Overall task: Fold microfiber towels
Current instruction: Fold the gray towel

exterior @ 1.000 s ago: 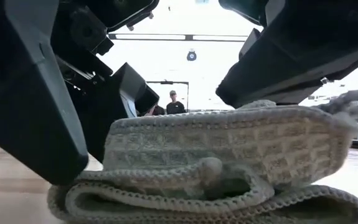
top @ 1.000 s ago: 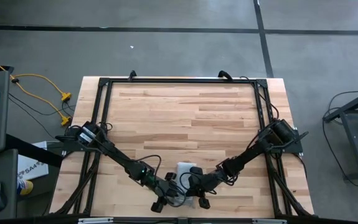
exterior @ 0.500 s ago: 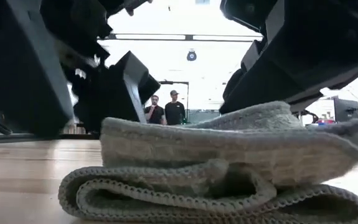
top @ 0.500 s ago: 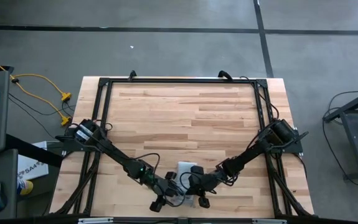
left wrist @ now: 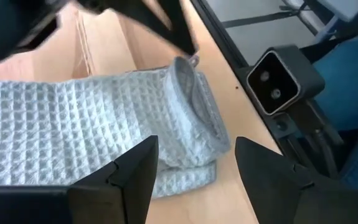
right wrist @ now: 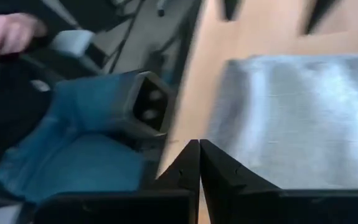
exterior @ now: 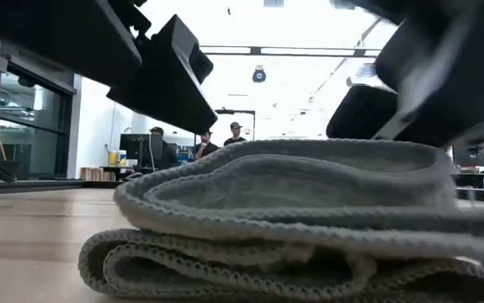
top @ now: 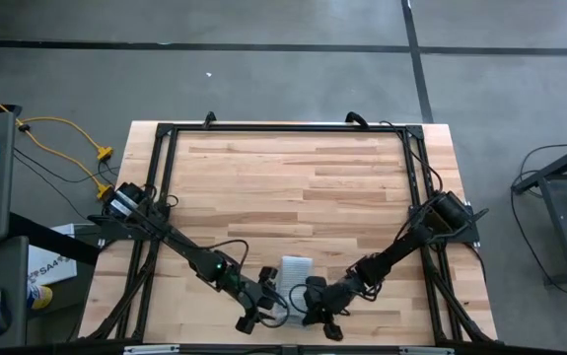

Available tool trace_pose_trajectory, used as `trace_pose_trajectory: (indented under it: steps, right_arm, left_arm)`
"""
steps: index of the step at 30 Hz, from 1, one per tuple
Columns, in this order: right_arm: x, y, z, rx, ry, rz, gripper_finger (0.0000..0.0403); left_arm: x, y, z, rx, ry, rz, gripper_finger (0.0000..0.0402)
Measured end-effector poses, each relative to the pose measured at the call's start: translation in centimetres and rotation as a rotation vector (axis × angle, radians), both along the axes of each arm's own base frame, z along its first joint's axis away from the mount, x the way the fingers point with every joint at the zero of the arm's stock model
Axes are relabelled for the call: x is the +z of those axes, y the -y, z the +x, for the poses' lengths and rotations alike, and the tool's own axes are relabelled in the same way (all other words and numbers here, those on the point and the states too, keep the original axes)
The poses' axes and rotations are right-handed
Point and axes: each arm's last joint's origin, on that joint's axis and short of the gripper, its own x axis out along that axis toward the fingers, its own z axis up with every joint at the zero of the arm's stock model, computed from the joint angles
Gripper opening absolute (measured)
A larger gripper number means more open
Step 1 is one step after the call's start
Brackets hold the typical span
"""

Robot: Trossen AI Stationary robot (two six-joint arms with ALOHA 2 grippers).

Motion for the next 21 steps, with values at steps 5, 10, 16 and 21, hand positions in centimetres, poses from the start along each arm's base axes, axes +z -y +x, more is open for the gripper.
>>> trace_pose_trajectory:
  steps: [5, 10, 16, 21]
  right_arm:
    - [0.7, -0.6, -0.2, -0.035, 0.094, -0.032, 0.0002]
    - [0.2, 0.4, 0.3, -0.121, 0.081, -0.096, 0.0002]
    - [-1.2, 1.0, 0.9, -0.111, 0.029, -0.057, 0.0002]
    - [-2.4, 0.3, 1.2, -0.061, 0.038, 0.032, 0.0002]
  left_arm:
    - [0.0, 0.0, 0.0, -0.001, 0.0, 0.0, 0.0214]
    - [0.0, 0.0, 0.0, 0.0, 0.001, -0.002, 0.0214]
    - [0.1, 0.0, 0.0, 0.0, 0.004, -0.003, 0.0214]
    - [0.0, 0.0, 0.0, 0.001, -0.001, -0.004, 0.0214]
